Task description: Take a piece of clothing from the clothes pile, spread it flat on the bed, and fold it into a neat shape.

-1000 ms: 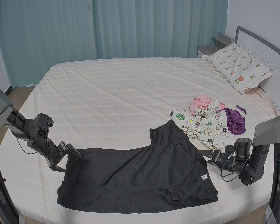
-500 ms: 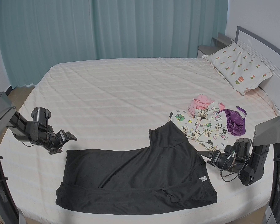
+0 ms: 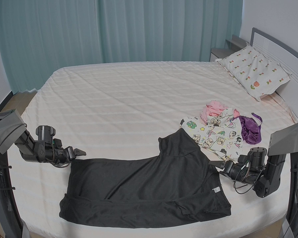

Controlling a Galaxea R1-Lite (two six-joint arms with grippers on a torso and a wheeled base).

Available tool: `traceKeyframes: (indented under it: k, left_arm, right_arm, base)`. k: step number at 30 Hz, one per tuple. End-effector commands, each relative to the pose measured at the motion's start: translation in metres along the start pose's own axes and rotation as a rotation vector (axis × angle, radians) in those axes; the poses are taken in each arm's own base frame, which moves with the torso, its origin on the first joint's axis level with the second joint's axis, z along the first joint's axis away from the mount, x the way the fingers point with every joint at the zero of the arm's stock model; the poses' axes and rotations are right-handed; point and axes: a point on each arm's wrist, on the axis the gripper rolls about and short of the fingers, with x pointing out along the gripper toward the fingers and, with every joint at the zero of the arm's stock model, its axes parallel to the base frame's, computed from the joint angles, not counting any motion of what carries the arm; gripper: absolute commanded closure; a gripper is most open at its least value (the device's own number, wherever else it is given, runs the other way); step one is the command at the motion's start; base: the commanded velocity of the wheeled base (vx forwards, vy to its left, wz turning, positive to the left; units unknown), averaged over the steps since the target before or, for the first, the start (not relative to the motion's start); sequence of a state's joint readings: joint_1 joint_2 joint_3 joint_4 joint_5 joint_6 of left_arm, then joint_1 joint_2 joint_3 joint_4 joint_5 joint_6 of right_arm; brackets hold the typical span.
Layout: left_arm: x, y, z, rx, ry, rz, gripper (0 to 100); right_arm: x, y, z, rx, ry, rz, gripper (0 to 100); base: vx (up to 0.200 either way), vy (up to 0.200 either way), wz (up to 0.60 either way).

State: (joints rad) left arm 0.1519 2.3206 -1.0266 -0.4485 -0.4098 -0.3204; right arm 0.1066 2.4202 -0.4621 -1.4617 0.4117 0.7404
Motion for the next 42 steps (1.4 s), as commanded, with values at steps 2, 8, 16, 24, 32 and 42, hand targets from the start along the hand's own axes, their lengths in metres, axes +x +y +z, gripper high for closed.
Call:
traceKeyframes:
  k: [2, 8, 16, 24, 32, 42]
  left_arm:
    - [0.013, 0.015, -0.010, -0.007, 0.028, 0.016, 0]
    - [0.018, 0.018, -0.010, 0.006, -0.001, 0.010, 0]
    - [0.024, 0.021, -0.012, 0.012, -0.015, 0.008, 0]
    - [0.028, 0.024, -0.012, 0.010, -0.026, 0.048, 0]
    - [0.027, 0.024, -0.003, -0.083, -0.060, 0.049, 100]
    - [0.015, 0.025, 0.009, -0.212, -0.136, 0.025, 100]
  right_arm:
    - [0.003, -0.001, -0.003, -0.003, 0.011, -0.001, 0]
    - [0.003, -0.001, -0.003, -0.004, 0.010, 0.000, 0]
    - [0.004, 0.000, -0.003, -0.005, 0.011, 0.003, 0]
    - [0.004, 0.000, -0.003, -0.005, 0.010, 0.002, 0]
    - [0.007, 0.010, 0.009, -0.036, -0.027, 0.037, 0]
    - [0.038, 0.034, 0.032, -0.170, -0.054, 0.076, 0]
  base:
    - [0.000, 0.000, 0.00]
    - [0.000, 0.000, 0.00]
    - [0.000, 0.000, 0.00]
    - [0.000, 0.000, 0.00]
    - [0.000, 0.000, 0.00]
    - [0.000, 0.000, 0.00]
